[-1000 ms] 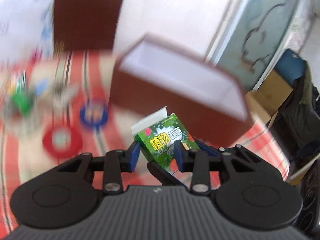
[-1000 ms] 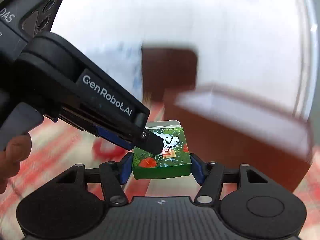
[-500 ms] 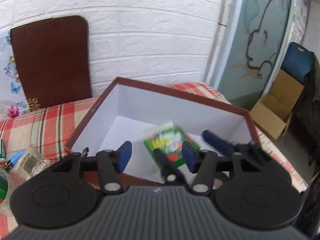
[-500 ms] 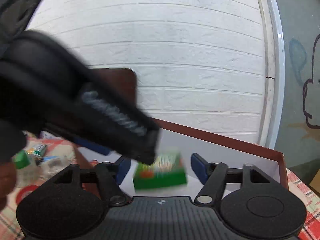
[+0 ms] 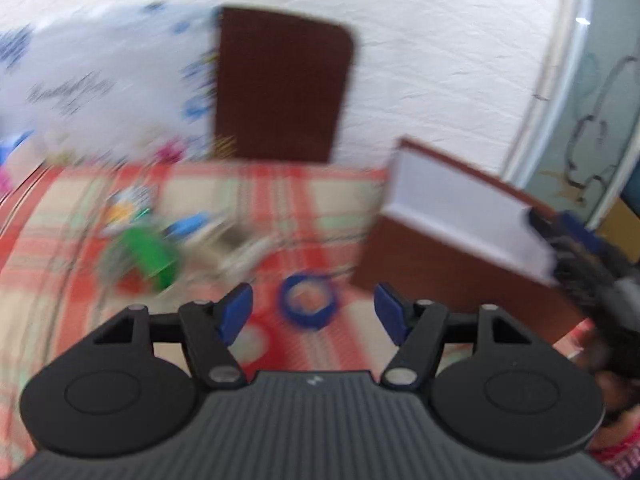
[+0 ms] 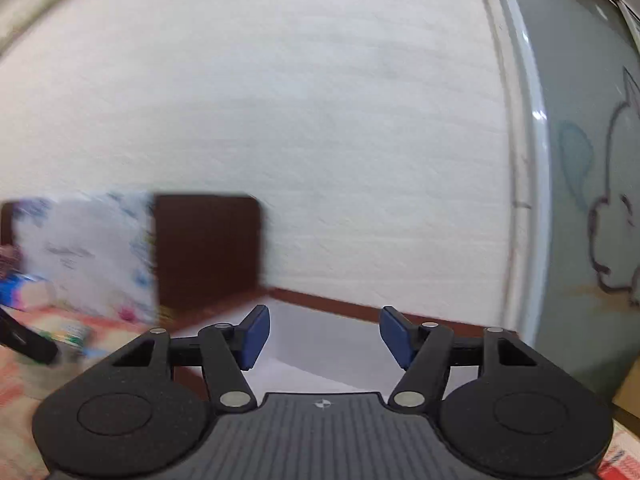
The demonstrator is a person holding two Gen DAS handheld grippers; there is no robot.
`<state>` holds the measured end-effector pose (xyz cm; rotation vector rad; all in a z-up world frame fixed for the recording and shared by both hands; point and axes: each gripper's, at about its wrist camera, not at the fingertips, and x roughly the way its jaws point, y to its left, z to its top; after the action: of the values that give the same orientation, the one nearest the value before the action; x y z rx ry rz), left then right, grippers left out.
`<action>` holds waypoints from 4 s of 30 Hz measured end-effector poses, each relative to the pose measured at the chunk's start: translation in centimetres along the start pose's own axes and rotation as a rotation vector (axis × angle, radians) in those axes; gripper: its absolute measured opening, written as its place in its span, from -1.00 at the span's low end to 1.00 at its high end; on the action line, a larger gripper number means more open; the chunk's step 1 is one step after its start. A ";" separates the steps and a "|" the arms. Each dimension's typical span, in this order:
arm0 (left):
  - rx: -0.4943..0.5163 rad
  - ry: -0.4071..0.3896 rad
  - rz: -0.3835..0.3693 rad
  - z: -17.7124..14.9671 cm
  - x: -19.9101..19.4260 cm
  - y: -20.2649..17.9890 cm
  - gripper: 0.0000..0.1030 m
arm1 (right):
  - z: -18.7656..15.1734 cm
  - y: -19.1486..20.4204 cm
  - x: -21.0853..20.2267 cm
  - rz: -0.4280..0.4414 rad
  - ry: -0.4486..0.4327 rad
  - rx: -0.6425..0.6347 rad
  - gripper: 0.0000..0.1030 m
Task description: Organize objects
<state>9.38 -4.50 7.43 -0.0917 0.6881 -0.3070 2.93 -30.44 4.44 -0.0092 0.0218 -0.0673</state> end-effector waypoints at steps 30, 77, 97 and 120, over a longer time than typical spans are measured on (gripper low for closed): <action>-0.024 0.244 -0.157 -7.6 -2.8 2.7 0.16 | -7.4 11.1 -9.1 0.401 0.558 -0.154 0.52; 0.297 0.037 -0.310 0.5 2.3 -14.3 -0.19 | -2.3 -0.4 -2.3 -0.027 0.169 0.035 0.28; -0.090 0.136 0.234 -5.6 1.0 10.6 -0.15 | -2.1 12.3 4.2 0.314 0.455 -0.029 0.11; -0.104 0.085 0.315 -4.9 0.8 17.6 -0.10 | -3.3 29.0 9.3 0.488 0.405 -0.641 -0.61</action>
<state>11.20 12.08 -0.04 -0.0678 0.7902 0.0274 14.05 -2.13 0.68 -0.6296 0.4481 0.4295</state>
